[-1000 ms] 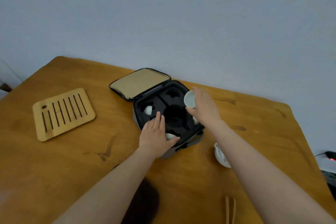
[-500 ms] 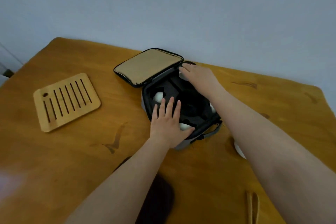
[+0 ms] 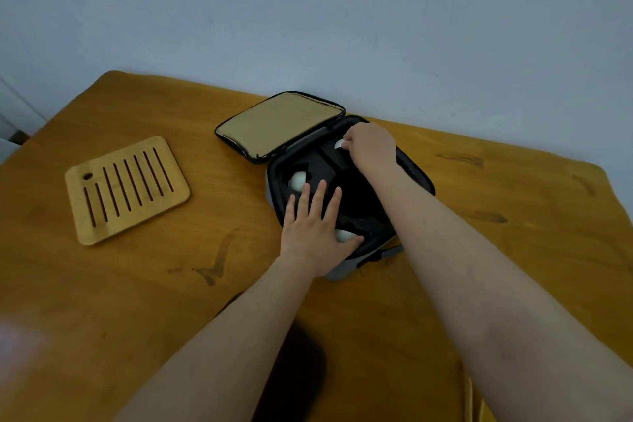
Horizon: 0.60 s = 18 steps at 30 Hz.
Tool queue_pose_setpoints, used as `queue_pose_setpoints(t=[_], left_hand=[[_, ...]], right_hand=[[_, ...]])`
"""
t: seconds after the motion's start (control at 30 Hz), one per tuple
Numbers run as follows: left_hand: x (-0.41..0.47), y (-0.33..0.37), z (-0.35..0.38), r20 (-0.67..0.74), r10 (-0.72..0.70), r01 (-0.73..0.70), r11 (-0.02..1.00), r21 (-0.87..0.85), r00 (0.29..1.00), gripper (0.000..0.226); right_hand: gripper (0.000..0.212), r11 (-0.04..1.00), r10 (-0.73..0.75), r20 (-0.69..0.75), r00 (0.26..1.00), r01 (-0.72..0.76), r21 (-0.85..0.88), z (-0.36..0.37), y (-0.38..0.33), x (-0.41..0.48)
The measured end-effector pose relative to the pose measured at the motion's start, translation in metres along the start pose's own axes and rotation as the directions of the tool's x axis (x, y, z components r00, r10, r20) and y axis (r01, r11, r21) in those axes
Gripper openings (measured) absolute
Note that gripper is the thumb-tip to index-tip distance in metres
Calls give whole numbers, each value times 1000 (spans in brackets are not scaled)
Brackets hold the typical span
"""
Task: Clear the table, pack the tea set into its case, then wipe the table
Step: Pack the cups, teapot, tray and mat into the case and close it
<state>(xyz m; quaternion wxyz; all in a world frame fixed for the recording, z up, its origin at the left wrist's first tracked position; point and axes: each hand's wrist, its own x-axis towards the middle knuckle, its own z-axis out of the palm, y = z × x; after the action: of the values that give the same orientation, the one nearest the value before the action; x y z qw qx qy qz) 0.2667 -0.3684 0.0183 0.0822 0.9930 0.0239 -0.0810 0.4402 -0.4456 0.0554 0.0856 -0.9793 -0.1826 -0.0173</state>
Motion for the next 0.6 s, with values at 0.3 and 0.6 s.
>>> queue_pose_setpoints(t=[0.3,0.6], left_hand=[[1,-1,4,-29,-12,11,999,-33,1000,89],[3,-1,6,-30,-22,21,999,-29,999,86]], right_hand=[[25,984,-65,-60,996,54,-169,24,-11,-17],[57,998,-66,220,973,61,32,28,-3,-41]])
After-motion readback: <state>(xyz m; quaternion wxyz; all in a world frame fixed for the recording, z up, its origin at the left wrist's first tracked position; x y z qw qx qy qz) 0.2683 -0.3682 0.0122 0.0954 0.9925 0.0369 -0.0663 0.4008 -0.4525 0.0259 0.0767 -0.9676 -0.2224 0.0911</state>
